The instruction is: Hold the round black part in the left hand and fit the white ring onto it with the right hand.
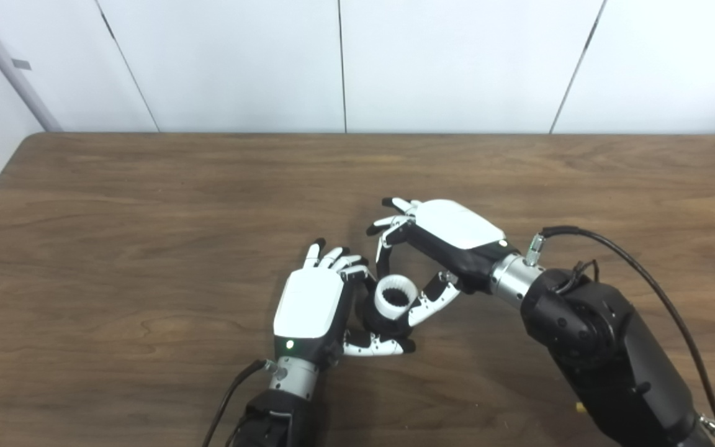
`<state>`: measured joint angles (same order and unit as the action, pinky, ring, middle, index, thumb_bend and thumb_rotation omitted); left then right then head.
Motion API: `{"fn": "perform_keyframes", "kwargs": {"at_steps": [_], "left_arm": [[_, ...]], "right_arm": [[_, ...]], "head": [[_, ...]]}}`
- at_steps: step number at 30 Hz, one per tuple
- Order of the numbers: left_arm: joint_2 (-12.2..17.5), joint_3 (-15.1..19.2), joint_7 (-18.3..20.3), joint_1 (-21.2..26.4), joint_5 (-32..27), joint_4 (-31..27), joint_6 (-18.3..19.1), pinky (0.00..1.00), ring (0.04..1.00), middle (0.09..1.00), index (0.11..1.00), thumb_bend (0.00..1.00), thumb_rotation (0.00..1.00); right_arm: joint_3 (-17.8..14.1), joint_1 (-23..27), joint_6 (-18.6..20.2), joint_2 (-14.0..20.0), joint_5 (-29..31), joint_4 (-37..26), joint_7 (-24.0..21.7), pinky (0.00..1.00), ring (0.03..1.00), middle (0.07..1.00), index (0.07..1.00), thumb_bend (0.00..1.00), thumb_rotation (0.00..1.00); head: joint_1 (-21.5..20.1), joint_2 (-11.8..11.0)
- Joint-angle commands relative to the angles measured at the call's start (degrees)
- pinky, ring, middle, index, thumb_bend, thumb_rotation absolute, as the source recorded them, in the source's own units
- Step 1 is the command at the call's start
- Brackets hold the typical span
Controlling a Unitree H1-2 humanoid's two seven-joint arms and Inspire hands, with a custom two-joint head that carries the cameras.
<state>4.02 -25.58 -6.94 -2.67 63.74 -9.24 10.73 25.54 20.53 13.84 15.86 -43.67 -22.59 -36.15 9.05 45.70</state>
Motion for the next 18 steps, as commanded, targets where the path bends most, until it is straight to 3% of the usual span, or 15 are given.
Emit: {"fn": "perform_keyframes", "kwargs": {"at_steps": [1, 18], "left_arm": [[-0.36, -0.59, 0.08, 0.55, 1.28, 0.09, 0.14, 1.0, 0.88, 0.777, 0.483, 0.52, 0.06], [-0.45, -1.03, 0.13, 0.82, 1.32, 0.47, 0.56, 1.0, 0.882, 0.779, 0.483, 0.52, 0.06]], "right_arm": [[-0.41, 1.46, -1.09, -0.67, 0.04, -1.05, 1.04, 1.0, 1.0, 0.853, 0.483, 0.53, 0.14], [-0.55, 1.47, -1.34, -0.55, -0.02, -0.81, 0.89, 1.0, 1.0, 0.853, 0.483, 0.52, 0.14]], "head": [[0.06, 0.05], [0.43, 0.09]]}}
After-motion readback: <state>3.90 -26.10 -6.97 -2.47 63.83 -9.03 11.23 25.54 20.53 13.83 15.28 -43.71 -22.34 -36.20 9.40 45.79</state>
